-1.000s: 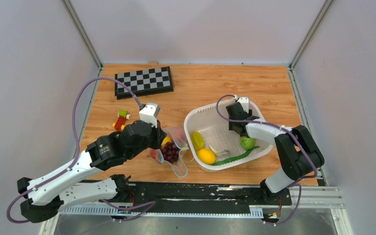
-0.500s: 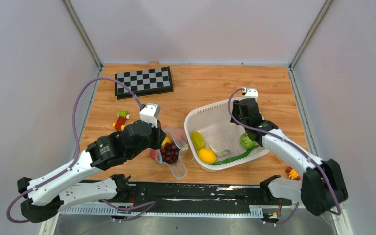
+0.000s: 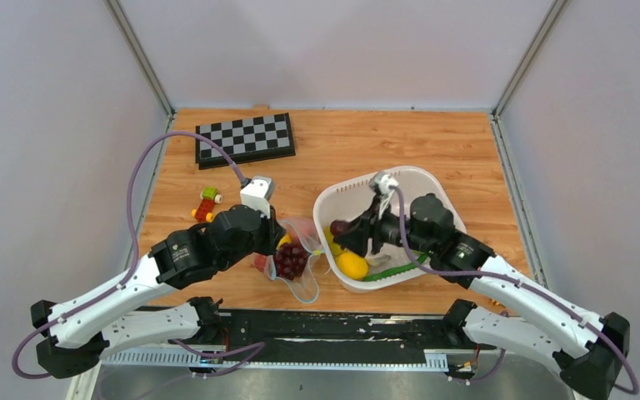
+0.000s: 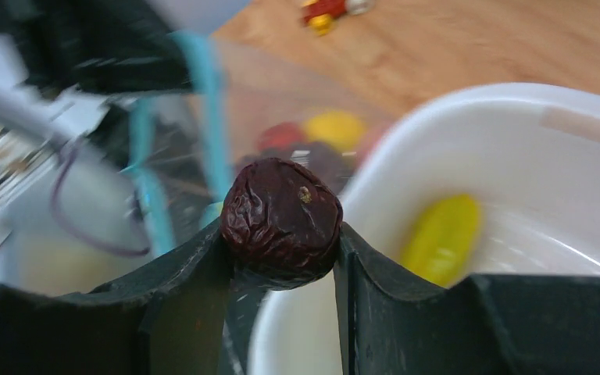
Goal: Place the food in the zip-top bag and seal the zipper
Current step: Place the fake fruit in the zipper food storage bag.
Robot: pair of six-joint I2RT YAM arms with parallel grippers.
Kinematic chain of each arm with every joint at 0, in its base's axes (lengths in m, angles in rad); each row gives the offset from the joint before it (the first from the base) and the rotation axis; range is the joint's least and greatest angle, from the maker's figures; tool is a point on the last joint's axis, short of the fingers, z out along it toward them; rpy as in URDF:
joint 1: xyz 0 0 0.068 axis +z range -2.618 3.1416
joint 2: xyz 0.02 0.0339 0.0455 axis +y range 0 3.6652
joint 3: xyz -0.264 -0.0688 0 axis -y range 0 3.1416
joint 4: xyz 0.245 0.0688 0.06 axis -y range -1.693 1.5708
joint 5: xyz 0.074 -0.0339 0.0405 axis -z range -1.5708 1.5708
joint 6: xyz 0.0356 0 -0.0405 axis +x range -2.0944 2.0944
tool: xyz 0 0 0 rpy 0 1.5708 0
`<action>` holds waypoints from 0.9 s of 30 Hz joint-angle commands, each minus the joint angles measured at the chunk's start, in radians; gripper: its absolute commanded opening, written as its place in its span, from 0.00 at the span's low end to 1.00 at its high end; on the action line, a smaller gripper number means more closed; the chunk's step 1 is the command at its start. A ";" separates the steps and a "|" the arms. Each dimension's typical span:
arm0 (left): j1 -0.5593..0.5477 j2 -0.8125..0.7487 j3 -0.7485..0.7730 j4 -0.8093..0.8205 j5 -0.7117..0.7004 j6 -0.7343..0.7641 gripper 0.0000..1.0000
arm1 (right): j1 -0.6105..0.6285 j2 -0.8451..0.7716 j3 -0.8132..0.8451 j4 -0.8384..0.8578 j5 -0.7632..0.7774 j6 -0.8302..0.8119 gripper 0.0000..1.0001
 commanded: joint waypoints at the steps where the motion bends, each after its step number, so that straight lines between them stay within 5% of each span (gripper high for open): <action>1: 0.002 0.006 0.025 0.018 0.018 -0.029 0.00 | 0.229 0.044 0.110 0.016 -0.084 -0.121 0.30; 7: 0.002 -0.002 0.025 0.012 0.027 -0.051 0.00 | 0.448 0.212 0.233 -0.057 0.101 -0.219 0.30; 17: 0.002 -0.023 0.024 0.000 0.024 -0.055 0.00 | 0.532 0.372 0.301 -0.060 0.528 -0.240 0.39; 22: 0.001 -0.026 0.031 0.003 0.014 -0.057 0.00 | 0.556 0.378 0.290 -0.008 0.561 -0.264 0.62; 27: 0.001 -0.040 0.024 -0.001 -0.002 -0.068 0.00 | 0.558 0.348 0.267 0.034 0.557 -0.272 0.73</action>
